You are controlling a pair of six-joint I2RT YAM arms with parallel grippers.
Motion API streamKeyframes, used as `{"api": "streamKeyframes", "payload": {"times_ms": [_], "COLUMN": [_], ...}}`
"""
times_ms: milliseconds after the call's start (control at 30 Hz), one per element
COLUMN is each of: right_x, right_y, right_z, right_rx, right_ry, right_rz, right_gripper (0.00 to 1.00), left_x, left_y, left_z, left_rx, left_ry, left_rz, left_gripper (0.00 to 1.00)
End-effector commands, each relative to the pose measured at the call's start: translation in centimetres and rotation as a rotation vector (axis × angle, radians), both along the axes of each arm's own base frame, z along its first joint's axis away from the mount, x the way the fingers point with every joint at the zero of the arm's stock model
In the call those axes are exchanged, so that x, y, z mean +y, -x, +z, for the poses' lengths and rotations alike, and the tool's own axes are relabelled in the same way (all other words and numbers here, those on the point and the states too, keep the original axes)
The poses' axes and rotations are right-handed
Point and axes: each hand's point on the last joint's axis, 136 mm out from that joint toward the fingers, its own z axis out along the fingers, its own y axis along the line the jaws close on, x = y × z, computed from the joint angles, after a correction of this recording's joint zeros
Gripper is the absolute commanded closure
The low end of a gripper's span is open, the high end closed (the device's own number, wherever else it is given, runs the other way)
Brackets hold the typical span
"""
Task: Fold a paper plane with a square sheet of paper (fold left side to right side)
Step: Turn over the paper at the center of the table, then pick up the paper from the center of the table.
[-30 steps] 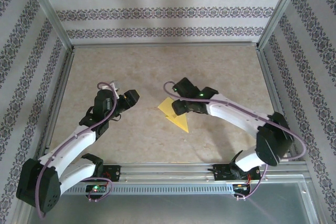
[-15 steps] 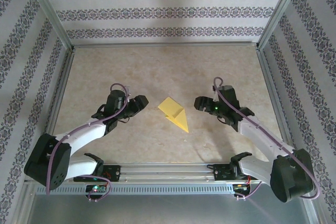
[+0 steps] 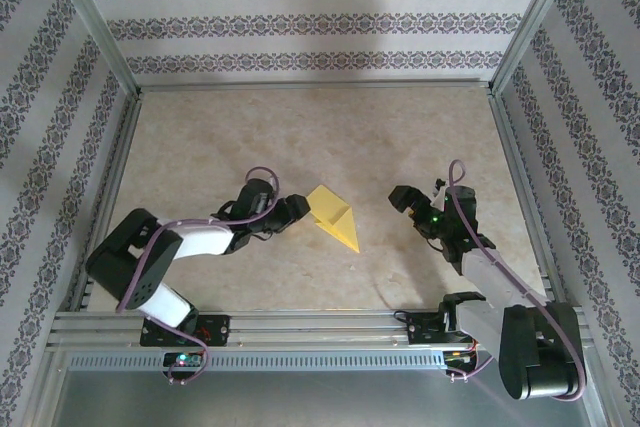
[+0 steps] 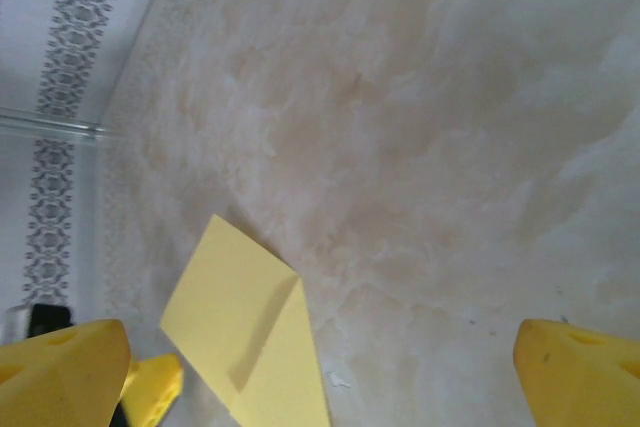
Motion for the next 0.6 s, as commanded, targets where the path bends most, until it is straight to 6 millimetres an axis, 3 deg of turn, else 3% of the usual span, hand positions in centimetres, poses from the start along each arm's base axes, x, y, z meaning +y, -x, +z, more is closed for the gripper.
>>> {"api": "streamKeyframes", "payload": {"times_ms": [0, 200, 367, 567], "right_x": [0.5, 0.4, 0.4, 0.7], "right_y": [-0.5, -0.3, -0.2, -0.1], "right_z": [2.1, 2.6, 2.6, 2.6], "right_rx": [-0.081, -0.094, -0.095, -0.091], "right_ry": [-0.053, -0.045, -0.037, -0.048], "right_rz": [0.020, 0.022, 0.035, 0.056], "right_gripper": [0.02, 0.02, 0.02, 0.02], "left_x": [-2.2, -3.0, -3.4, -3.2], "left_y": [-1.8, -3.0, -3.7, -3.4], "left_z": [1.8, 0.4, -0.4, 0.6], "left_rx": [-0.063, -0.053, -0.050, -0.090], "left_ry": [0.086, 0.092, 0.090, 0.083], "left_rz": [-0.006, -0.006, -0.007, -0.047], "left_gripper": [0.44, 0.57, 0.80, 0.99]}}
